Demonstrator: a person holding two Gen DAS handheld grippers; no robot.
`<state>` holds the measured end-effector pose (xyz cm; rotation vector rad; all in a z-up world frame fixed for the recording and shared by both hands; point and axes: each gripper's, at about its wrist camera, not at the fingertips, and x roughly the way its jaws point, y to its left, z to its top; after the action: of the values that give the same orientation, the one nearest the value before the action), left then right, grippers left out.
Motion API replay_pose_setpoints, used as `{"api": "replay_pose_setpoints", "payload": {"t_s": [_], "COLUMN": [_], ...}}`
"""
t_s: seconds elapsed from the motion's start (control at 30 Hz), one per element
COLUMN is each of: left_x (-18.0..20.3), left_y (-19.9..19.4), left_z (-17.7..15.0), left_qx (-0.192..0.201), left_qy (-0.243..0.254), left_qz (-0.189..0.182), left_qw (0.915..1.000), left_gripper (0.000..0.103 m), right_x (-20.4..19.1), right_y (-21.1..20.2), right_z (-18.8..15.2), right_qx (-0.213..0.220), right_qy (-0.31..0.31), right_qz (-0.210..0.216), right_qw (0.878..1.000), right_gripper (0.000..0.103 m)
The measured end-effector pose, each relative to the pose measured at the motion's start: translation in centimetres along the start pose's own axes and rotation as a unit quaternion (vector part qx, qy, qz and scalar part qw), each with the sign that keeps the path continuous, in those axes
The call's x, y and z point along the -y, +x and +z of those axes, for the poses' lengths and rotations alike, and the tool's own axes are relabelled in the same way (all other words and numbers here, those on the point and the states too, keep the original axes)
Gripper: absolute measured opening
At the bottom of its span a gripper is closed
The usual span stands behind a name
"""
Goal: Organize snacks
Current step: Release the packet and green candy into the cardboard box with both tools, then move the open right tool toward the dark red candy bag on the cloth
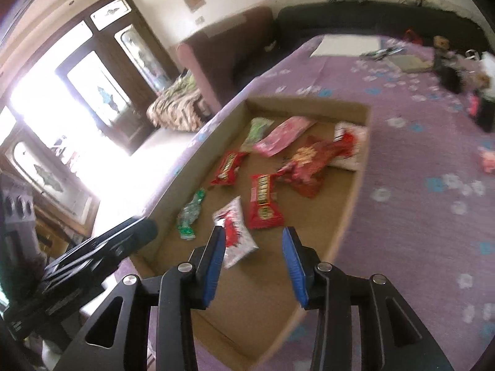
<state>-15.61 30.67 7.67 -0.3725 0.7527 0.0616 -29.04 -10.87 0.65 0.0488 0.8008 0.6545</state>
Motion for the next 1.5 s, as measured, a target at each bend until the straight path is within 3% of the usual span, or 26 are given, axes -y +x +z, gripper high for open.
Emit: {"api": "replay_pose_setpoints", "payload": {"t_s": [0.17,0.37,0.47,0.6,0.77,0.93,1.07,1.27,1.4,1.5], "left_x": [4.5,8.7,9.9,10.5,10.4,10.0,9.6,10.2,10.6,10.5], "left_y": [-1.0,-1.4,-0.9,-0.2,0.5,1.2,1.6,2.0,1.5,1.4], "left_z": [-1.6,-3.8,-4.5,-4.9,-5.1,-5.2,-5.2,-5.7,-5.9,-6.0], "left_qx": [-0.009,-0.026,-0.035,-0.045,-0.05,-0.057,-0.063,-0.072,-0.07,-0.069], "left_qy": [0.032,0.08,0.096,0.105,0.107,0.101,0.095,0.095,0.105,0.1], "left_qz": [-0.044,-0.081,-0.091,-0.097,-0.092,-0.083,-0.077,-0.085,-0.088,-0.088], "left_qw": [0.9985,0.9931,0.9905,0.9887,0.9887,0.9898,0.9905,0.9892,0.9882,0.9887], "left_gripper": [0.063,0.063,0.063,0.063,0.063,0.063,0.063,0.063,0.063,0.063], "right_x": [3.7,11.4,17.3,24.9,31.6,33.9,33.8,29.6,25.9,24.9], "right_y": [-4.0,-7.8,-10.5,-12.1,-11.8,-9.3,-8.0,-6.2,-5.1,-6.7], "right_z": [-0.6,-0.5,0.1,1.0,2.2,4.0,4.5,4.2,2.2,1.2], "right_qx": [0.044,0.069,0.095,0.099,0.092,0.072,0.065,0.029,-0.022,0.002], "right_qy": [0.016,0.067,0.106,0.172,0.248,0.269,0.26,0.181,0.119,0.112], "right_qz": [-0.038,-0.101,-0.177,-0.244,-0.249,-0.255,-0.266,-0.207,-0.146,-0.137], "right_qw": [0.998,0.99,0.974,0.949,0.932,0.926,0.926,0.961,0.982,0.984], "right_gripper": [0.05,0.05,0.051,0.051,0.051,0.051,0.048,0.018,0.019,0.021]}}
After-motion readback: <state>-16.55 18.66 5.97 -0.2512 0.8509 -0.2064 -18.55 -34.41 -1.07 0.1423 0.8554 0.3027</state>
